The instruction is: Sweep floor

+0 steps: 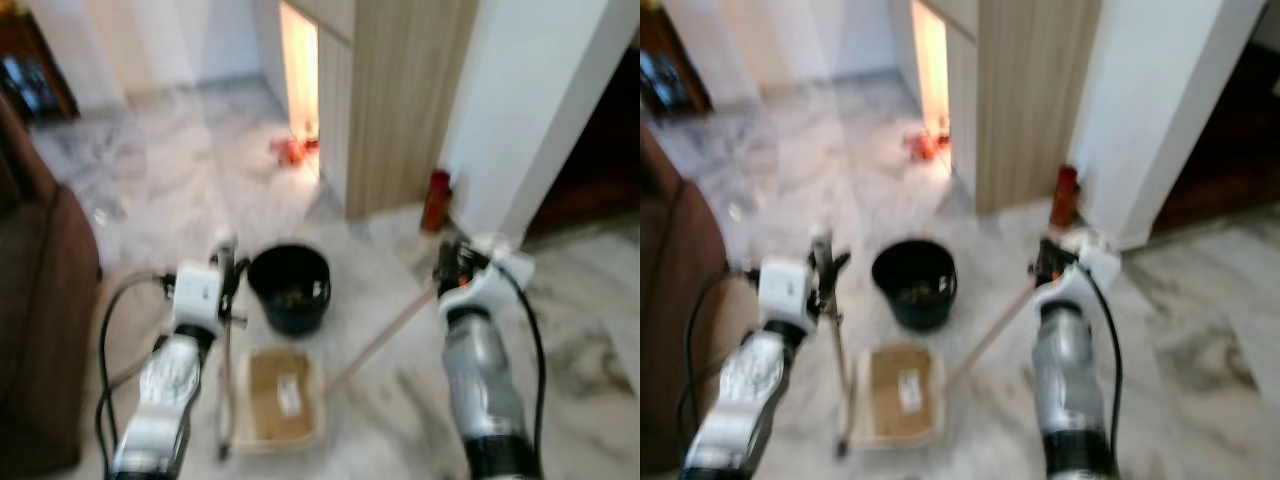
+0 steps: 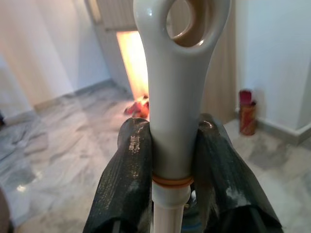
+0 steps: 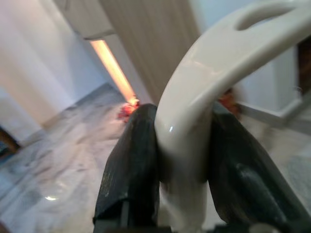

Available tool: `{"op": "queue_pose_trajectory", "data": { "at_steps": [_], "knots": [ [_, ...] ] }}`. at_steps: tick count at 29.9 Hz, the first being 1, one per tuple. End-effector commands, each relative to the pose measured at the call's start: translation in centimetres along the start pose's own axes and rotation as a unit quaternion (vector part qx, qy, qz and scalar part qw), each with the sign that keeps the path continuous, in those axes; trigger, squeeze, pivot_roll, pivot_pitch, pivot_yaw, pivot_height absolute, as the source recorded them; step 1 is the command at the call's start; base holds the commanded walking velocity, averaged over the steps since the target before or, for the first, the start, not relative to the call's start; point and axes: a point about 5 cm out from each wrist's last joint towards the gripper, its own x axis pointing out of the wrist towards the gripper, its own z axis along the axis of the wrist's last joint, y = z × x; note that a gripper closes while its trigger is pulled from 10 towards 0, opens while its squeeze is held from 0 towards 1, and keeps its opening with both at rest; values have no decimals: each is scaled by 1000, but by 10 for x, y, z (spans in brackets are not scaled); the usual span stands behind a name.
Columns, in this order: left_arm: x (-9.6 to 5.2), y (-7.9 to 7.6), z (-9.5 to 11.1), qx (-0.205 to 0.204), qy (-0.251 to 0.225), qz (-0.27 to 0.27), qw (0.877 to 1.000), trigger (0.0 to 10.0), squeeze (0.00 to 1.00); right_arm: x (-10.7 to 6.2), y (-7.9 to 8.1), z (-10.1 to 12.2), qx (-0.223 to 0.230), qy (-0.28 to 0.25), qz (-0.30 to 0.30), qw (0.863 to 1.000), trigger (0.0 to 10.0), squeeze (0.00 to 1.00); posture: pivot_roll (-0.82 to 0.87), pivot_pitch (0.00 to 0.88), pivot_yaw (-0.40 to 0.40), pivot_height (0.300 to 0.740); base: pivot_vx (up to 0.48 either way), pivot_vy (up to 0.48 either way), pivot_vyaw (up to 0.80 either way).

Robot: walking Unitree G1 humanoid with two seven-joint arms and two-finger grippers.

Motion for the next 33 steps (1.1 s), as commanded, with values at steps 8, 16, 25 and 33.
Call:
{"op": "queue_pose_trajectory", "data": {
  "at_steps": [8, 16, 25, 33],
  "knots": [
    [0, 9, 5, 21, -8, 11, 1000, 10000, 0, 2, 14, 7, 24, -19, 18, 999, 10000, 0, 138, 5, 64, 740, 297, 0, 0],
    [0, 11, 5, 22, -6, 13, 1000, 10000, 0, 2, 14, 7, 25, -19, 17, 999, 10000, 0, 140, 9, 68, 740, 480, 0, 0],
    [1, 11, 5, 23, -7, 19, 1000, 10000, 0, 2, 13, 7, 25, -19, 16, 999, 10000, 0, 138, 9, 67, 740, 382, 0, 0],
    [1, 13, 7, 19, -14, 23, 999, 10000, 0, 2, 13, 7, 24, -19, 17, 999, 10000, 0, 139, 8, 65, 740, 0, 0, 0]
  ]
}}
